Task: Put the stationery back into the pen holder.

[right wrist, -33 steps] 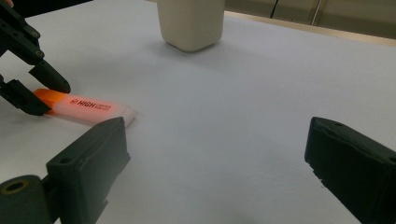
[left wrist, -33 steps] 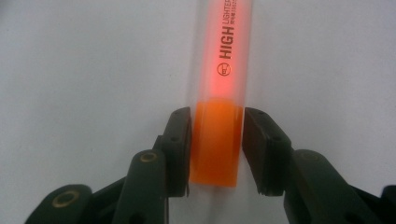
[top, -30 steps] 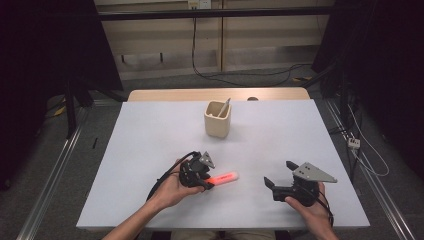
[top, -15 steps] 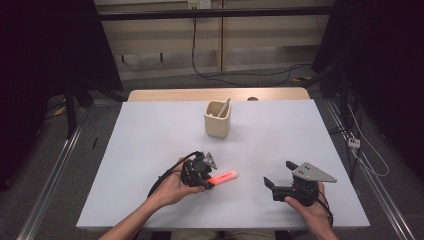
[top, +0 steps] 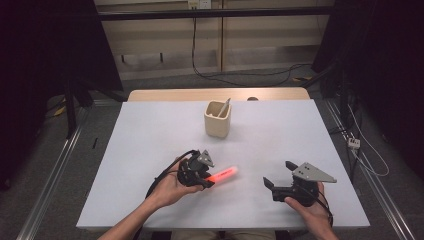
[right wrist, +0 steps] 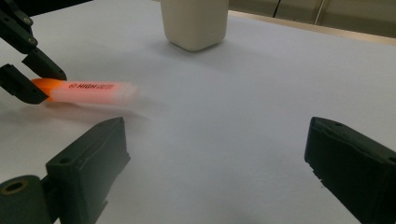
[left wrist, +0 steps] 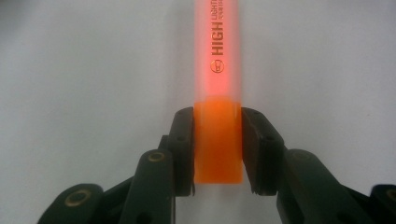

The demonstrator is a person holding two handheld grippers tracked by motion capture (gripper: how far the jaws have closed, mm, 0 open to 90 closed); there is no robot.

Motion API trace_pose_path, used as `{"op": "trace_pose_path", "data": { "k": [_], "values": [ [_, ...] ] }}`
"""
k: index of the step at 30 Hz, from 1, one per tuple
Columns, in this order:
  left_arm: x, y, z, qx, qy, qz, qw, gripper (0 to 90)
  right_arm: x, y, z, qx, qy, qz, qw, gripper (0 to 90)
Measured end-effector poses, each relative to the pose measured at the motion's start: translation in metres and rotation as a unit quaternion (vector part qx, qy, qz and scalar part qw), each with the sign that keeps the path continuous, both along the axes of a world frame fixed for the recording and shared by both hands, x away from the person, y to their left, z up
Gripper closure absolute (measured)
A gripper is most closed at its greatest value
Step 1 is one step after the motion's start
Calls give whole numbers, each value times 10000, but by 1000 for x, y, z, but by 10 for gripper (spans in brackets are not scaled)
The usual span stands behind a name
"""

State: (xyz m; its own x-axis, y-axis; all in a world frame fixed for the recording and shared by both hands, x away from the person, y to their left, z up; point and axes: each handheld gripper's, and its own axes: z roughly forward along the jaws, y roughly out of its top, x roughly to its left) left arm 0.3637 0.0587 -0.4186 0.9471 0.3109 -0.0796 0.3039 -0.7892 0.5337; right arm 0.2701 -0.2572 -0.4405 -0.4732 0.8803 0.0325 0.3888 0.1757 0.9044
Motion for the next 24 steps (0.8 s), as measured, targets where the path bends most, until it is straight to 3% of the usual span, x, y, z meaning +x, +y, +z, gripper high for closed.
{"op": "trace_pose_path", "data": {
  "k": [7, 12, 20, 24],
  "values": [
    [1, 5, 5, -150, -8, 45, 9999, 673, 2, 11, 1, -54, 9, 148, 9999, 55],
    [-2, 9, 10, -251, 14, 88, 9996, 673, 5, 21, 5, -255, -39, 293, 9992, 61],
    [-1, 10, 18, -260, 14, 56, 9996, 673, 13, 48, 11, -766, -103, 727, 9944, 63],
    [-2, 11, 22, -267, 2, 27, 9996, 673, 17, 62, 17, -857, -303, 884, 9919, 65]
  ]
}}
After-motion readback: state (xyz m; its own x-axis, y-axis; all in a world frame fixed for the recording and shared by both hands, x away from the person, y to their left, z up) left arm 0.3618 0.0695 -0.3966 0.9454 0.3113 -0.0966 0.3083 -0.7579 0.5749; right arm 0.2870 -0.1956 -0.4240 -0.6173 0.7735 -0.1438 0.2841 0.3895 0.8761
